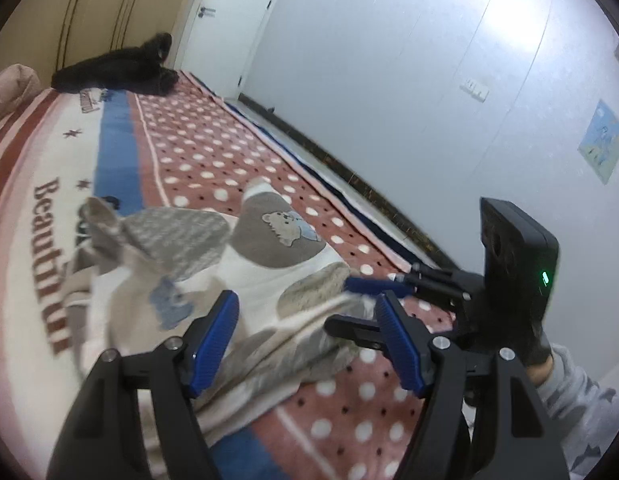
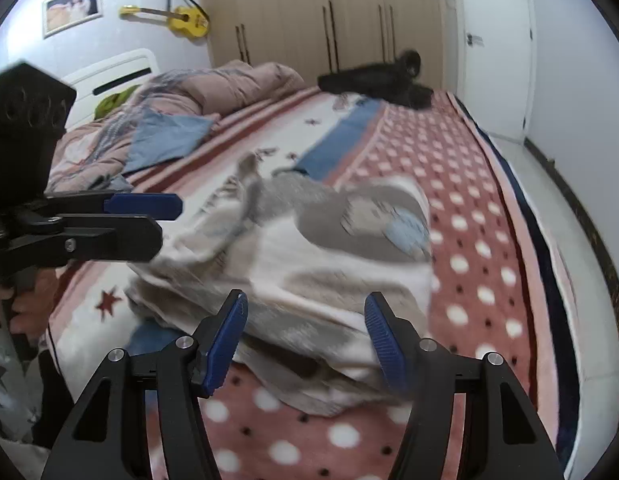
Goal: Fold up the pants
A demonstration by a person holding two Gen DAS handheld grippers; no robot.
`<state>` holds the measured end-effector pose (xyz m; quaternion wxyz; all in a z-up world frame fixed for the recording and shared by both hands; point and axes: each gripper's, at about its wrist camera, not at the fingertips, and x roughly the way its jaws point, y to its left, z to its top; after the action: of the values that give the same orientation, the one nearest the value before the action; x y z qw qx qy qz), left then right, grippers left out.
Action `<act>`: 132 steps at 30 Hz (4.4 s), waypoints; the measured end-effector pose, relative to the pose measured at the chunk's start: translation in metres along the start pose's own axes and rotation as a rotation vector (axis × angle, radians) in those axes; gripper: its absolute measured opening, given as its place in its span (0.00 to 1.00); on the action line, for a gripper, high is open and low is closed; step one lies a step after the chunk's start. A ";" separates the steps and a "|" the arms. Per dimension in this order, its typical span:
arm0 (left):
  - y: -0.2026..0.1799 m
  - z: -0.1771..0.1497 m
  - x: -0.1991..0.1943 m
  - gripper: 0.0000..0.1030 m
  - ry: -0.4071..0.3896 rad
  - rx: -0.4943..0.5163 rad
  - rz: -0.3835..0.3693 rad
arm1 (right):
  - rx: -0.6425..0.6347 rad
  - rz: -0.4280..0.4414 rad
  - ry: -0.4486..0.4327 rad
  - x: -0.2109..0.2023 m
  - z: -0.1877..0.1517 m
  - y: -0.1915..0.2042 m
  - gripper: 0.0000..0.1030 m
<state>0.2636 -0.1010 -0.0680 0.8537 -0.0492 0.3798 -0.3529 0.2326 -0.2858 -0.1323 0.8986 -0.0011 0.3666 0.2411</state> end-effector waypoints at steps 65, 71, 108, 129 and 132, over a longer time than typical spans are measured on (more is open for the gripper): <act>0.062 -0.008 -0.005 0.58 -0.004 -0.084 0.122 | -0.044 -0.029 0.043 0.019 0.018 -0.001 0.17; 0.066 -0.035 0.010 0.42 0.129 -0.071 0.149 | -0.035 0.017 0.130 0.030 -0.007 -0.001 0.17; 0.073 -0.074 -0.034 0.59 0.075 -0.146 0.375 | 0.000 0.016 0.117 0.009 -0.036 0.004 0.17; 0.108 0.036 0.057 0.60 0.066 -0.058 0.415 | -0.035 -0.032 0.046 0.069 0.070 -0.033 0.18; 0.134 0.027 0.062 0.62 0.106 -0.092 0.478 | -0.011 -0.098 0.121 0.088 0.060 -0.044 0.20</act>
<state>0.3869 -0.0455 -0.1342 0.8886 0.0219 0.4407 -0.1253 0.3449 -0.2766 -0.1542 0.8854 -0.0385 0.4186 0.1985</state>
